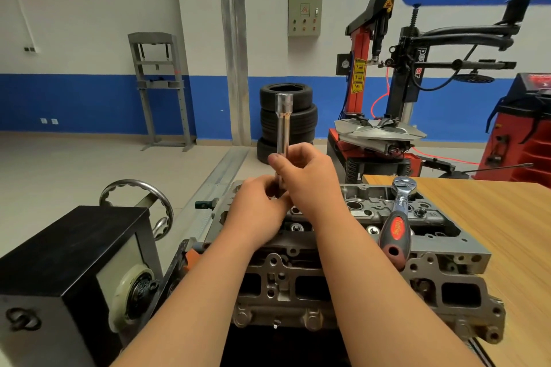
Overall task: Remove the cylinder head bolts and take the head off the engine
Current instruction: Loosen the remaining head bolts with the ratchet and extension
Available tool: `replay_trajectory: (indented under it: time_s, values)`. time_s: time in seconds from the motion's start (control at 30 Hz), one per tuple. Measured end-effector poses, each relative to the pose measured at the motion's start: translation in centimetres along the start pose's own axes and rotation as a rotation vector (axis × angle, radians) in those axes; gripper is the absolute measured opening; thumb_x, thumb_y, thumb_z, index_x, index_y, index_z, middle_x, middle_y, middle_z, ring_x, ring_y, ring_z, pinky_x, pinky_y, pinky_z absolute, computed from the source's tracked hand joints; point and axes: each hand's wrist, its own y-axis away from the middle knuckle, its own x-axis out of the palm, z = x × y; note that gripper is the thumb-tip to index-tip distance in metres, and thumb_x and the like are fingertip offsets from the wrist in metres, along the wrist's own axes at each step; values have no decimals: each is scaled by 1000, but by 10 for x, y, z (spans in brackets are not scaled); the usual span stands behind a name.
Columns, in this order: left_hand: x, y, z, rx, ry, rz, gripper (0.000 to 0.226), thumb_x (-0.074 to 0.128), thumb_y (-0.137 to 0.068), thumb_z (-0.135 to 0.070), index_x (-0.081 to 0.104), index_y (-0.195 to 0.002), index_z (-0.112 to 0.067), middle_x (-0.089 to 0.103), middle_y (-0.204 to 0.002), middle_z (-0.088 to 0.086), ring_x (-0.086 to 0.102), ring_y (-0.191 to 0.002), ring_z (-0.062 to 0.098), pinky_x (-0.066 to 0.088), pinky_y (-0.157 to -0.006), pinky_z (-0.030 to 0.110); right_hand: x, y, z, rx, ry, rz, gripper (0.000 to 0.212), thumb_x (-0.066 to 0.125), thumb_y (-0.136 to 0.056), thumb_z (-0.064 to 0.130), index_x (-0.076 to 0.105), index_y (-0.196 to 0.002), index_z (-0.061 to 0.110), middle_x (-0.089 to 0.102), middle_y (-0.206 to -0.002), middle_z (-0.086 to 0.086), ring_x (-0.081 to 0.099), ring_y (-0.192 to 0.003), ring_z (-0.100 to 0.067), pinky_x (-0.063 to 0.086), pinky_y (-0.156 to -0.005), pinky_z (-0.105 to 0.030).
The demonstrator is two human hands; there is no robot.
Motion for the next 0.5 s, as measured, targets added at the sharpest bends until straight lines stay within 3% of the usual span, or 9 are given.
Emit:
replay_trajectory:
  time_s: [0.1,0.17,0.23,0.3,0.4,0.5]
  values:
    - [-3,-1,3,-13,90,64,21,53,-96,-29,63,-114,-29,67,-104,-11,60,-98,5,46,-79,27,-2,-2,-1,24,-13,-62,13,74,-83,27,63,-81,20,64,-71,6,60,-63,-4,47,-58,-18]
    - [-4,0,5,-8,134,93,20,48,-99,-27,64,-110,-32,68,-95,-16,59,-89,0,43,-73,23,-2,-1,1,14,-18,-4,5,66,-90,24,67,-85,21,67,-74,8,61,-66,1,47,-61,-16]
    - [-6,1,5,2,156,79,20,46,-100,-26,65,-102,-32,69,-88,-14,61,-84,2,44,-71,25,-1,1,3,0,-22,62,12,56,-96,22,66,-90,26,69,-83,8,63,-76,0,47,-65,-12]
    - [-4,1,4,14,136,46,19,48,-98,-22,64,-97,-33,69,-86,-11,62,-82,5,46,-69,27,0,1,2,14,-11,120,5,57,-95,29,61,-92,31,66,-87,8,61,-80,-2,45,-64,-12]
    - [0,0,2,-16,73,-109,20,62,-88,-16,59,-80,-34,66,-71,-13,60,-64,3,40,-54,23,0,3,0,23,65,120,16,69,-85,35,56,-82,26,61,-71,14,57,-65,1,40,-55,-12]
    - [3,0,3,6,55,-110,13,67,-86,-23,59,-86,-34,66,-81,-16,61,-76,0,44,-60,21,-3,3,1,12,23,72,18,69,-86,26,64,-72,17,60,-55,14,54,-52,3,41,-48,-12]
